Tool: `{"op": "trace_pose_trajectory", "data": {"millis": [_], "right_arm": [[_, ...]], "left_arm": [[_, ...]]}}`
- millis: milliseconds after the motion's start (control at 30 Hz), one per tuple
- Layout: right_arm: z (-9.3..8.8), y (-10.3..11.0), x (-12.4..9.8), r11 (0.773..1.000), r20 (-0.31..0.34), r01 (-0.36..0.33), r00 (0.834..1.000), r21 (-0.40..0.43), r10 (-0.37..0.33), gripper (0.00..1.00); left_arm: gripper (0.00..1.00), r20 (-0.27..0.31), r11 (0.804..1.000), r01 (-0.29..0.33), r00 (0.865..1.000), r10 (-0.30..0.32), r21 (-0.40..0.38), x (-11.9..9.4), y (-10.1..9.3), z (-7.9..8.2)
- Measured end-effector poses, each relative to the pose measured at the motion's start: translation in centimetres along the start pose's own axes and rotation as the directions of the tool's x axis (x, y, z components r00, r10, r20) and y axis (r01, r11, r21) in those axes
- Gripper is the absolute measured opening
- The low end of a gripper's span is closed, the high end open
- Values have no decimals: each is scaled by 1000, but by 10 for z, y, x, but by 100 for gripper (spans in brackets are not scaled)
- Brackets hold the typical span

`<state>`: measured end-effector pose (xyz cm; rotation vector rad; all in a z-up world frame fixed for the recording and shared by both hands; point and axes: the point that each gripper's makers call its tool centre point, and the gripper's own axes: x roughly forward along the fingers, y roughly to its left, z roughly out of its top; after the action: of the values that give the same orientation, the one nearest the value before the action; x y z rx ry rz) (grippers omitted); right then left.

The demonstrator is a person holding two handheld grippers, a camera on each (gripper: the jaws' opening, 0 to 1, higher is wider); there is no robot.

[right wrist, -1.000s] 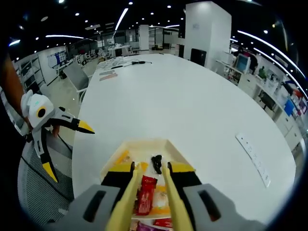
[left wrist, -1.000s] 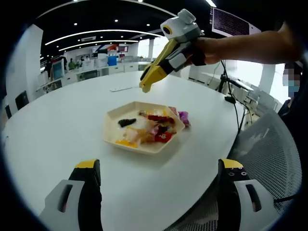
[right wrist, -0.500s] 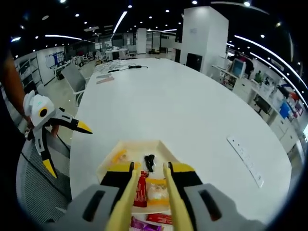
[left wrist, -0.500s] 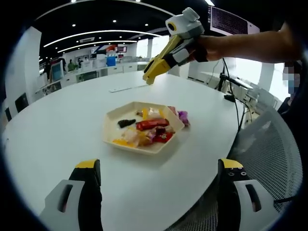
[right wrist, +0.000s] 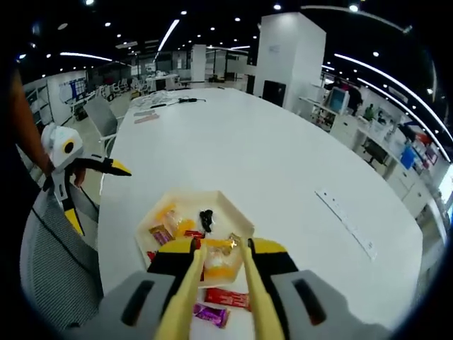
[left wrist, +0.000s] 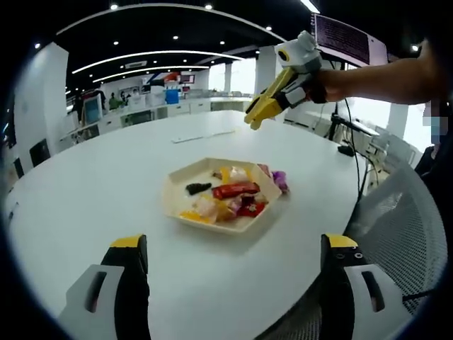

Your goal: Place the target food into the container with the food tongs after gripping and lifting it, then release it inside without dropping or visibly crushing the food.

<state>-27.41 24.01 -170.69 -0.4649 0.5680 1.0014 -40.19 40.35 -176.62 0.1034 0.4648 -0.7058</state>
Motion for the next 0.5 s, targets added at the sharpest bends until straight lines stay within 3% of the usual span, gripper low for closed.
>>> {"op": "trace_pose_trajectory", "data": {"millis": [67, 167, 500], "right_arm": [[-8, 0, -5, 1000, -1, 5, 1000, -2, -5, 28], [-22, 0, -12, 1000, -3, 16, 1000, -5, -16, 28], [-63, 5, -23, 1000, -30, 1, 1000, -21, -1, 28]], "left_arm": [[100, 33, 1000, 13, 999, -13, -3, 0, -2, 5], [100, -10, 999, 21, 1000, -21, 24, 2, -5, -4], [100, -20, 999, 52, 998, -52, 6, 3, -10, -5]]}}
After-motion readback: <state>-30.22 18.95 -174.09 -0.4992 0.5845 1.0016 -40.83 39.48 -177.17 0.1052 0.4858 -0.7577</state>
